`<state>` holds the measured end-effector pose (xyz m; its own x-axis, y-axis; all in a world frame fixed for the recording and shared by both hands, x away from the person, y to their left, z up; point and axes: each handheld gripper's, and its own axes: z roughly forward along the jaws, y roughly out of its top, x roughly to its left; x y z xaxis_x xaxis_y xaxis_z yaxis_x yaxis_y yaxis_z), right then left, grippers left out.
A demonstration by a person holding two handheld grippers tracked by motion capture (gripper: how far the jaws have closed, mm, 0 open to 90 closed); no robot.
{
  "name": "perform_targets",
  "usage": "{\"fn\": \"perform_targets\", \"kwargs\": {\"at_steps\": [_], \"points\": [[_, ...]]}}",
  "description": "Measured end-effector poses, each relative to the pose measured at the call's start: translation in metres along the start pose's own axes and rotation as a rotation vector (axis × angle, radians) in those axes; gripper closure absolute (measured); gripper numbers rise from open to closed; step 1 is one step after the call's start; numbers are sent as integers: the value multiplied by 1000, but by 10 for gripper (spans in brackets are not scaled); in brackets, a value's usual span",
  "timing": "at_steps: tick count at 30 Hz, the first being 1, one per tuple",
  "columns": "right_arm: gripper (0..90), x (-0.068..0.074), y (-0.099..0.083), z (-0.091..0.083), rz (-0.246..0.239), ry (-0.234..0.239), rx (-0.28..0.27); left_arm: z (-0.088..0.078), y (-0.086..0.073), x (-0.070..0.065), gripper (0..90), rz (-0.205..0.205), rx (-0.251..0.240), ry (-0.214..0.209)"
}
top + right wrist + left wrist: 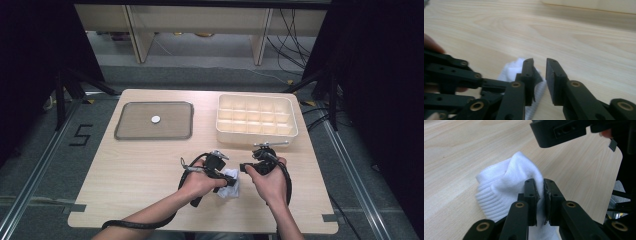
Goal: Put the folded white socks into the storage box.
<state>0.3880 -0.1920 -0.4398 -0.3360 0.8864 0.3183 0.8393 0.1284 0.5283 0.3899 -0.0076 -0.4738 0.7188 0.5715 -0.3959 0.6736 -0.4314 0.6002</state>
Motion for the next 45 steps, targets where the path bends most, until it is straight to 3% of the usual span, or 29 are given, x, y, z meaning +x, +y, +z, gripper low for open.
{"fn": "perform_targets", "kwargs": {"at_steps": [1, 2, 5, 6, 8, 11, 16, 17, 18, 21, 30, 33, 39, 45], "points": [[752, 2, 1, 2, 13, 13, -1, 0, 0, 0, 813, 4, 1, -1], [720, -1, 2, 8, -43, 9, 20, 1, 0, 0, 812, 4, -3, -1], [710, 4, 2, 13, 12, 38, 55, 2, -1, 0, 812, 7, -6, -2], [704, 0, 1, 20, -23, 44, 65, 2, -1, 0, 813, 6, -6, -3], [713, -1, 1, 22, -30, 42, 66, 2, -1, 0, 813, 1, -9, -14], [817, 0, 1, 25, -20, 51, 82, 2, -1, 1, 811, 3, 0, -2], [840, -1, 2, 28, -28, 41, 96, 3, -2, -1, 799, 8, -4, 2], [843, 0, 2, 29, -11, 52, 106, 2, -2, -1, 795, 15, -8, 1], [844, -2, 1, 30, -28, 43, 99, 1, -3, -1, 789, 20, -15, -8], [844, -1, 0, 31, 0, 59, 109, -3, -5, -5, 770, 37, -24, -4], [845, -3, -1, 31, -15, 54, 106, -10, -7, -14, 757, 54, -47, -28], [845, -1, -1, 31, -2, 46, 104, -9, -9, -16, 758, 65, -39, -30], [846, -4, -2, 33, -31, 38, 112, 1, -15, -20, 770, 72, -31, -17], [846, -5, -2, 34, -31, 37, 123, 3, -16, -22, 769, 96, -22, -15]]}}
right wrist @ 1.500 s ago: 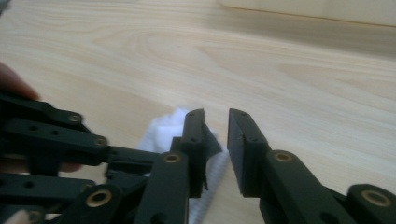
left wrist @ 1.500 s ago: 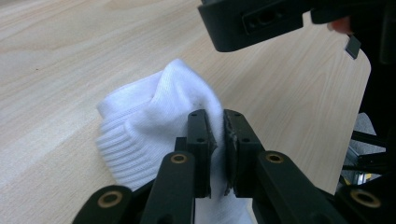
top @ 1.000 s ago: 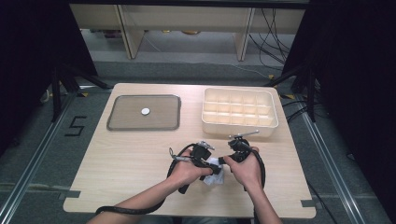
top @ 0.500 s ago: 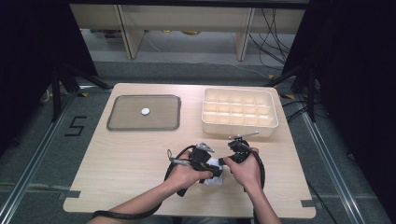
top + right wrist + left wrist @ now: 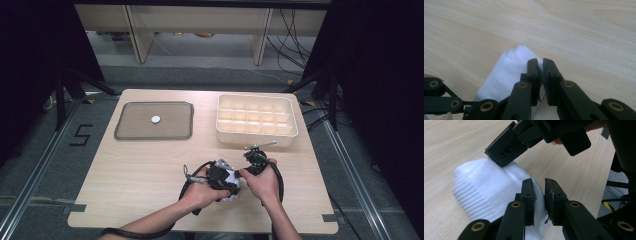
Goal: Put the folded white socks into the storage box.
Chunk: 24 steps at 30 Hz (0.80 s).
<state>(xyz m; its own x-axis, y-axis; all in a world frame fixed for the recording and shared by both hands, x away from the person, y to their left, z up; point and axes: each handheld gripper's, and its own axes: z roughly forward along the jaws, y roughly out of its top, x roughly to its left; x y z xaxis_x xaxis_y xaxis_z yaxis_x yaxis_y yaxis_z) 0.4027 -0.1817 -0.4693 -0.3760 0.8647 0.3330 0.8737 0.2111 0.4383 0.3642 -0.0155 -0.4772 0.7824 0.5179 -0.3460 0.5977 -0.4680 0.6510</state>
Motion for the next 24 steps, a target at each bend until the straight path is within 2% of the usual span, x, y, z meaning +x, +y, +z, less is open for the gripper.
{"fn": "perform_targets", "kwargs": {"at_steps": [5, 8, 10, 14, 16, 17, 18, 19, 22, 24], "points": [[846, 1, 0, 0, -5, -10, 4, -5, 1, -2, 756, 14, -11, -7], [846, 3, 0, 0, 9, -11, -6, -16, 4, -1, 749, 2, -21, -26], [846, 3, 0, 0, 9, -11, -7, -27, 6, -1, 750, 5, -42, -24], [846, 2, 0, -1, 3, -8, -1, -34, 5, 1, 765, 1, -45, -31], [845, 1, 0, -1, 0, -7, -2, -33, 3, 3, 770, 5, -31, -39], [846, 2, 0, 0, 10, -4, -1, -30, 0, 4, 775, -7, -20, -39], [845, 1, 0, 0, -6, -6, -7, -24, -4, 5, 778, -22, -2, -46], [846, 2, 1, -1, 6, -9, -9, -24, -4, 5, 779, -22, -2, -46], [845, 1, 0, 0, -9, -12, -10, -16, -7, 5, 782, -25, 33, -43], [845, 1, 0, 0, 1, -14, -2, -11, -8, 6, 783, -20, 35, -46]]}}
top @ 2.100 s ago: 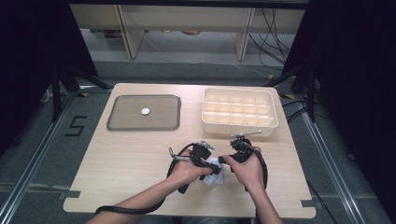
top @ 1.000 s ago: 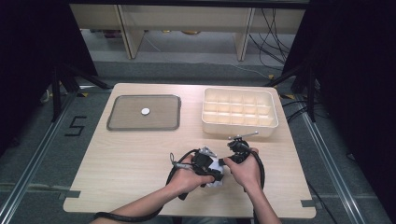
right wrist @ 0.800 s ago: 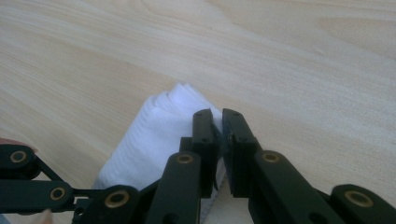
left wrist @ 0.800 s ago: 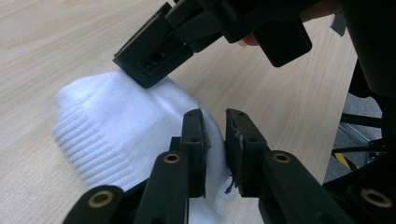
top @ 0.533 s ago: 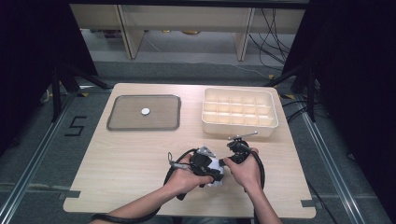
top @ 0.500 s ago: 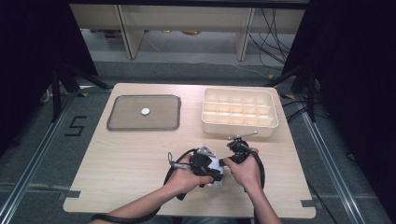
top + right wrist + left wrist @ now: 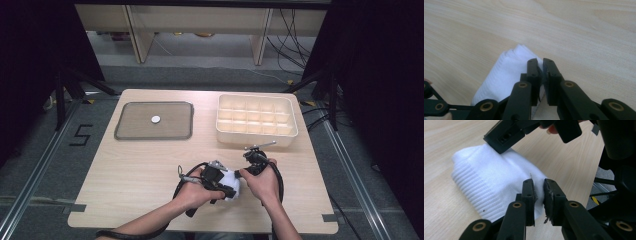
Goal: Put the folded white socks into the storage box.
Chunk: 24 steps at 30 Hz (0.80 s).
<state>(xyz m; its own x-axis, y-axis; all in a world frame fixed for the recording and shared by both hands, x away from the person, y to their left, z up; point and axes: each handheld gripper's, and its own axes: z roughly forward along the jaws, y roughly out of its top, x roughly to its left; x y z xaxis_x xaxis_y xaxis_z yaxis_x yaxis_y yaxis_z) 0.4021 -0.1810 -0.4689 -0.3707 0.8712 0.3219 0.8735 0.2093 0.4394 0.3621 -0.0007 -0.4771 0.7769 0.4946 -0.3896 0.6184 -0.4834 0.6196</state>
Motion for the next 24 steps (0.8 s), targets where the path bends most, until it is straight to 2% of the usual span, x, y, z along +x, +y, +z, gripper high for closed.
{"fn": "perform_targets", "kwargs": {"at_steps": [6, 8, 13, 19, 21, 24], "points": [[845, -1, -1, 0, -2, 4, 0, 4, -2, 0, 787, 1, 5, 6], [845, -1, -1, 1, -1, 4, -2, 4, -2, 0, 787, 9, 22, 16], [845, 0, -1, 1, 11, 6, 6, 8, -4, 2, 793, 4, 14, 13], [845, -1, -1, 2, -5, -6, 2, 8, -4, 2, 796, 1, 19, 18], [845, 1, 0, 2, 19, 7, 10, 9, -5, 1, 797, 7, 17, 20], [844, 1, 0, 2, 18, 6, 10, 9, -5, 1, 794, 12, 7, 19]]}}
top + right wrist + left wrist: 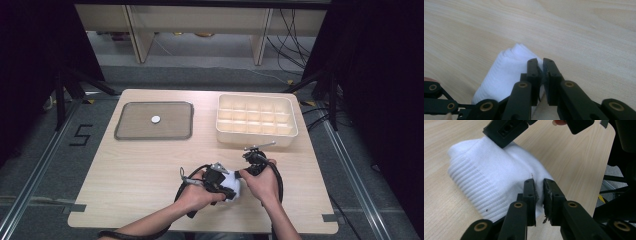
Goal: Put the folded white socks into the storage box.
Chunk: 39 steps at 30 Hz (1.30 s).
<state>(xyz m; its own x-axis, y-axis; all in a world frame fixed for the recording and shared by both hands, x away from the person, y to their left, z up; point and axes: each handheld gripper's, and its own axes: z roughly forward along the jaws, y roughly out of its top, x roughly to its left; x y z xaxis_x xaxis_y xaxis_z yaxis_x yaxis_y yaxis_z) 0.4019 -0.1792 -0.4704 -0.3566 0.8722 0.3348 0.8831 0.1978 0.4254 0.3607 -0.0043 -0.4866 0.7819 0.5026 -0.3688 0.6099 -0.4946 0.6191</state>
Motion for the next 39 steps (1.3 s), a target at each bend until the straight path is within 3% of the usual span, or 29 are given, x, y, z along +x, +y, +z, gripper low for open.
{"fn": "perform_targets", "kwargs": {"at_steps": [2, 5, 8, 10, 13, 15, 19, 20, 25, 26, 28, 39], "points": [[844, 0, 0, 0, 0, 1, 0, -2, 0, -1, 788, 8, 8, 9], [842, -1, 0, 0, -20, -5, -9, -9, 1, -3, 776, 11, -26, -2], [842, 3, 0, -2, 23, 0, 15, -23, 3, -5, 763, 25, -56, -18], [841, -2, -1, 0, -27, -8, -5, -34, 5, -4, 764, 37, -81, -11], [841, -2, -1, 0, -23, -9, -9, -41, 6, 2, 766, 35, -104, 22], [841, -1, -1, 0, -20, -11, -6, -38, 5, 9, 770, 27, -123, 58], [841, -2, -1, 0, -18, -13, -9, -26, 1, 15, 774, 6, -108, 58], [841, -2, -1, 0, -22, -10, -8, -21, -2, 17, 775, 17, -89, 80], [840, 0, -1, 1, -7, -15, -4, -13, -5, 18, 777, 26, -70, 94], [840, 3, -1, 0, 25, -7, 6, -12, -6, 18, 776, 37, -66, 100], [840, 0, -1, 1, -1, -21, -5, -11, -6, 18, 776, 43, -64, 103], [787, 0, -1, 0, -11, -21, -9, -17, -5, 17, 731, 31, -75, 88]]}}
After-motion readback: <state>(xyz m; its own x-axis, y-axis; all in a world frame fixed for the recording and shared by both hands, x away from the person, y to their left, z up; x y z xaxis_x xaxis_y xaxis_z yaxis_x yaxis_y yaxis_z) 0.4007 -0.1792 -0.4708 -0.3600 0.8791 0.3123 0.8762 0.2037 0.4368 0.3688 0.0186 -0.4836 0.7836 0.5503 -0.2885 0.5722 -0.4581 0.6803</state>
